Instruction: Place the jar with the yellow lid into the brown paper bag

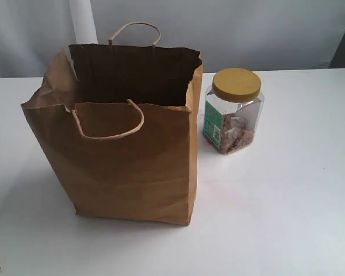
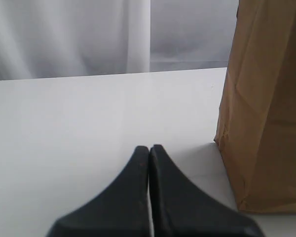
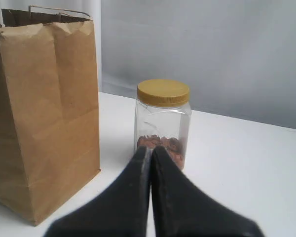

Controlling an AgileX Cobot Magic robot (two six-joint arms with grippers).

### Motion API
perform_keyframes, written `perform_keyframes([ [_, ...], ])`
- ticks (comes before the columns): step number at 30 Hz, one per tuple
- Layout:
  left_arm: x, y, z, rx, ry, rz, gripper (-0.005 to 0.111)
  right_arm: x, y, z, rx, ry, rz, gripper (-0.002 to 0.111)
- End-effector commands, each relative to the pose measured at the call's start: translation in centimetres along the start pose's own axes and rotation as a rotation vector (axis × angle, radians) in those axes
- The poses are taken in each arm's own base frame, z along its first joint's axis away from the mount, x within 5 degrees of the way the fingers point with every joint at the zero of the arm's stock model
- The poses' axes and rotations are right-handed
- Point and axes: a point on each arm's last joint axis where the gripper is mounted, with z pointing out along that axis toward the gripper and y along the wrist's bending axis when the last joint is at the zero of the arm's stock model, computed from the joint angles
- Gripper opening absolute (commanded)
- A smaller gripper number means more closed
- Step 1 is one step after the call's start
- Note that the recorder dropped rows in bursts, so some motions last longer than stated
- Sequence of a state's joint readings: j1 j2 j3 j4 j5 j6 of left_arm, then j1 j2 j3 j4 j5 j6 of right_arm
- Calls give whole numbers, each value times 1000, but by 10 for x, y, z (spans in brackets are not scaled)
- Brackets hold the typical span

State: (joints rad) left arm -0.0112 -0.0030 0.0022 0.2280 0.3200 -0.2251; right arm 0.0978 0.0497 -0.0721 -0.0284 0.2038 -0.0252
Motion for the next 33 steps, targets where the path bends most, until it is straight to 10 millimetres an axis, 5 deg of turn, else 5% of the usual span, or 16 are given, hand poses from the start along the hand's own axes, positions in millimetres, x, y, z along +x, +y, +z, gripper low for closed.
perform_keyframes([
  [1, -1, -1, 0, 8, -8, -6, 1, 1, -1, 0, 10, -3, -7, 0],
  [8, -1, -1, 0, 8, -8, -6, 1, -1, -1, 0, 10, -21, -7, 0],
  [18, -1, -1, 0, 8, -8, -6, 1, -23, -1, -3, 16, -273, -8, 0],
  [22, -1, -1, 0, 8, -8, -6, 1, -28, -2, -5, -4, -325, 185, 0],
  [33, -1, -1, 0, 8, -8, -6, 1, -81, -2, 9, -22, 42, 190, 0],
])
